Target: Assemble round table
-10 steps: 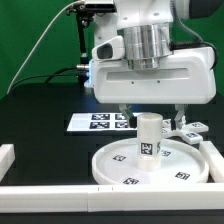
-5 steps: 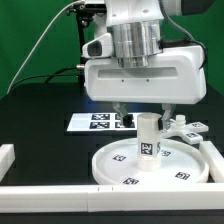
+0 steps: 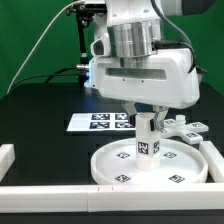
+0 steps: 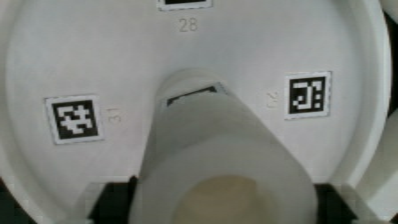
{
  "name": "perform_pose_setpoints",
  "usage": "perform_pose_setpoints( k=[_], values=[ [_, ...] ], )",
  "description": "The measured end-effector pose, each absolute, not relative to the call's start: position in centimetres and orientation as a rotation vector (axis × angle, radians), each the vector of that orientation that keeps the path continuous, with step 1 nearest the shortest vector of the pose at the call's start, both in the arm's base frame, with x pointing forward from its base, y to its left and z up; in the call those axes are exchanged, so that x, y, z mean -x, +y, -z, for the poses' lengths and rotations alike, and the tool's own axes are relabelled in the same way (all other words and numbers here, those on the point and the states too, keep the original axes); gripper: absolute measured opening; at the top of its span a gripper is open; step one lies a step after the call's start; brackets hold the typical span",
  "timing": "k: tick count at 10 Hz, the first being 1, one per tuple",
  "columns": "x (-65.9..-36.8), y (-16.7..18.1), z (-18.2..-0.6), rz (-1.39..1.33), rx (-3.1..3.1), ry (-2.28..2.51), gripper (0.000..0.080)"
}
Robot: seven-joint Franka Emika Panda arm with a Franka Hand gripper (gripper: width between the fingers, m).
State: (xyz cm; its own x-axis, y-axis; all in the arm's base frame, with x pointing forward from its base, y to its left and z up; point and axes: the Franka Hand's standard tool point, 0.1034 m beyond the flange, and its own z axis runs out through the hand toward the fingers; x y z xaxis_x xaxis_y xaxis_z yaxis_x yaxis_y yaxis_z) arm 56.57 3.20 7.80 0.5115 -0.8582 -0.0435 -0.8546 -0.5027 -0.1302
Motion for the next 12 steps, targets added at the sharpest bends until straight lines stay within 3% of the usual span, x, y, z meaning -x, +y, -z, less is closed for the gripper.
perform_pose_setpoints(
  k=[7,11,12],
  values=[
    [-56.3,3.24,-7.63,-0.06,1.919,2.283,0.0407],
    [-56.21,3.24,-7.61,-0.061,1.773,2.395,0.0408],
    [-56.22,3.32,-7.56,-0.062,1.776,2.393,0.0568]
  ],
)
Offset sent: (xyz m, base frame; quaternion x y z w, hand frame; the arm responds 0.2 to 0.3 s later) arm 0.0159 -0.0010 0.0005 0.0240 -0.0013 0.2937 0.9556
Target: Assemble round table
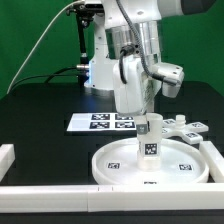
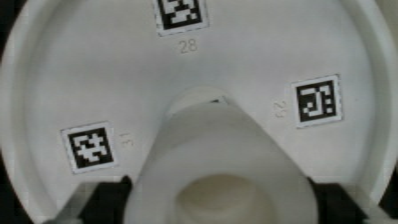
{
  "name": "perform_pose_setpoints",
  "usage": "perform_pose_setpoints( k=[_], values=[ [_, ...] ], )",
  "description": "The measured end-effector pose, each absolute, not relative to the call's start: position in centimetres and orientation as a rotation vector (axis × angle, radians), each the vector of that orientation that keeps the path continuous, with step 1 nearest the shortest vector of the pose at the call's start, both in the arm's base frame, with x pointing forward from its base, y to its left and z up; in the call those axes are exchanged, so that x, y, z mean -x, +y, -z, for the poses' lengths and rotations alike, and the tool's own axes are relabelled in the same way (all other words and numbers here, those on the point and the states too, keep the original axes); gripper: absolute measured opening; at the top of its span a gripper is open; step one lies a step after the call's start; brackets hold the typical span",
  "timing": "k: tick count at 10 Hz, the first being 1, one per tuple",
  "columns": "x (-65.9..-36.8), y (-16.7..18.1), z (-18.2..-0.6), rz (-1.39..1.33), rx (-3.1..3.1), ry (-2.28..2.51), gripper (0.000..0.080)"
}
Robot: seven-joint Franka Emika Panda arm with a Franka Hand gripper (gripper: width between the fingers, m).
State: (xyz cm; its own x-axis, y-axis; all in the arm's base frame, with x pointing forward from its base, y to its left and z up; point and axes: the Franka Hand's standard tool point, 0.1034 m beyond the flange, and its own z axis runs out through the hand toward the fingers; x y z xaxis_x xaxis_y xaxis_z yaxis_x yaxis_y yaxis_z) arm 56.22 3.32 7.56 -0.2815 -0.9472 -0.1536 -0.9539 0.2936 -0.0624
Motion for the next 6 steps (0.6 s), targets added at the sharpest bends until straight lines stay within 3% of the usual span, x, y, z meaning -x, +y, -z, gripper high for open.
perform_pose_setpoints(
  k=[1,2,4,6],
  values=[
    [-56.3,3.5,-7.9,-0.067,1.851,2.332,0.0568],
    [-56.4,4.0,-9.5,-0.077,1.938,2.237,0.0634],
    [-56.4,4.9,-12.0,-0.066,2.112,2.04,0.0645],
    [-56.4,5.2,-12.3,-0.064,2.231,1.916,0.0648]
  ],
)
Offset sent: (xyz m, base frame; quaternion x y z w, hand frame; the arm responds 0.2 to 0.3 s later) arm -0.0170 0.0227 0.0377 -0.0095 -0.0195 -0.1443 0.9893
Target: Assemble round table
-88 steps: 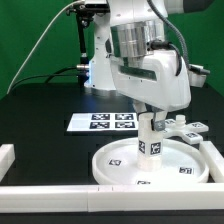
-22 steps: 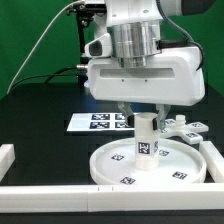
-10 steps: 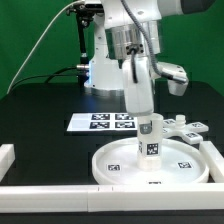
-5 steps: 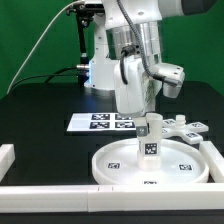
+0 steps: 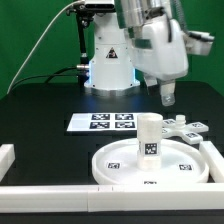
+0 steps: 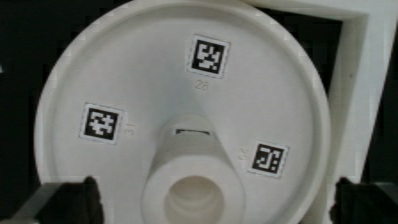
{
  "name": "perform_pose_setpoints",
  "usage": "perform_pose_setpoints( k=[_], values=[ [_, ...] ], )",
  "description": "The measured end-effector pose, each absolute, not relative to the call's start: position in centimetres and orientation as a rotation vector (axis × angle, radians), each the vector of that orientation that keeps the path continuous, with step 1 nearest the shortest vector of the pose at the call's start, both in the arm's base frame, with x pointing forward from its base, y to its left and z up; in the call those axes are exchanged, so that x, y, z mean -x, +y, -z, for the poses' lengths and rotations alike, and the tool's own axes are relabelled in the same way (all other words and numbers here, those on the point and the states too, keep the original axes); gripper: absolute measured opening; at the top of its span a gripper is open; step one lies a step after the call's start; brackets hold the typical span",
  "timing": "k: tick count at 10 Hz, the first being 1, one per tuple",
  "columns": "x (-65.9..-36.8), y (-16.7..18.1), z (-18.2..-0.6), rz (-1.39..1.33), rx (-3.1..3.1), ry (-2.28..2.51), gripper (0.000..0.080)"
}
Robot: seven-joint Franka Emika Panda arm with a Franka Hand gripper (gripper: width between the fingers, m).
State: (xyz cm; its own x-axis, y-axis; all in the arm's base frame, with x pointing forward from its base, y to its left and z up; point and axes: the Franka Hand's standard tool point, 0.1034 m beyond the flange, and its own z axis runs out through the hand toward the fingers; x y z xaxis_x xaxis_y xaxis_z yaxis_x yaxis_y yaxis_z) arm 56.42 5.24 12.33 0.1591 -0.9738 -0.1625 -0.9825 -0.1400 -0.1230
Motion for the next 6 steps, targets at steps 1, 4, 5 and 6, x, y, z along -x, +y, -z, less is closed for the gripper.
perform_pose_setpoints(
  k=[1,4,5,6],
  values=[
    [-56.38,5.3,-12.25,-0.066,2.233,1.915,0.0649],
    [-56.37,5.3,-12.2,-0.066,2.234,1.914,0.0649],
    [-56.36,5.3,-12.19,-0.066,2.234,1.914,0.0649],
    [-56.36,5.3,-12.18,-0.065,2.24,1.907,0.0649]
  ],
)
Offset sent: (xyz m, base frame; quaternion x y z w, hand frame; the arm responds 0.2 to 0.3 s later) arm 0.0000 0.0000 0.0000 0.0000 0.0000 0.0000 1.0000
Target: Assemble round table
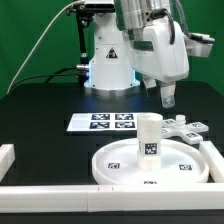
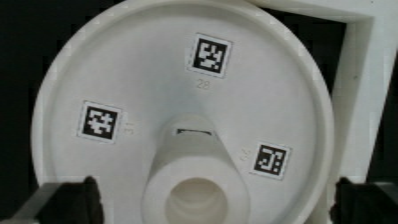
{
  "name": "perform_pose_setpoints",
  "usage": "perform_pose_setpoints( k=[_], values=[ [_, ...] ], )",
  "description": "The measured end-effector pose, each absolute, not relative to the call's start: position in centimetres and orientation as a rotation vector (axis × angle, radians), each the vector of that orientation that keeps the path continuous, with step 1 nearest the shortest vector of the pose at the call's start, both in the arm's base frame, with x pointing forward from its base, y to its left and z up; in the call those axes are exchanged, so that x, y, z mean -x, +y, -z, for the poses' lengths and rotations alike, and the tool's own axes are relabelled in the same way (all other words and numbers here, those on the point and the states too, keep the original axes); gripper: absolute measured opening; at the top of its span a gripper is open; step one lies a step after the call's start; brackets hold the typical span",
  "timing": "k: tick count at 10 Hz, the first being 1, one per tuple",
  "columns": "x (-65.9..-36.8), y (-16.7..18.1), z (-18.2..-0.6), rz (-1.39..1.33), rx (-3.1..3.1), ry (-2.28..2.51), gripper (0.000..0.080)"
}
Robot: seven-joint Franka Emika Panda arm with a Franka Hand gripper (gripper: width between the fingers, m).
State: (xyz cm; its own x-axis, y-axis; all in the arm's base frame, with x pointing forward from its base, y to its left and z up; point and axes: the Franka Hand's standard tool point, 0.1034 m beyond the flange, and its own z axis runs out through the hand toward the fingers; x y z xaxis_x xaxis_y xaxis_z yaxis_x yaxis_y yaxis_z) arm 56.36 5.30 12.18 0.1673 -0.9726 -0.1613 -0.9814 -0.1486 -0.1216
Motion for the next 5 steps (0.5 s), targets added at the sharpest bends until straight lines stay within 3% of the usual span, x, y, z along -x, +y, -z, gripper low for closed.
perform_pose_setpoints(
  k=[5],
  values=[
    [-54.9,8.7,-12.8,-0.105,2.606,1.41,0.0649]
  ],
)
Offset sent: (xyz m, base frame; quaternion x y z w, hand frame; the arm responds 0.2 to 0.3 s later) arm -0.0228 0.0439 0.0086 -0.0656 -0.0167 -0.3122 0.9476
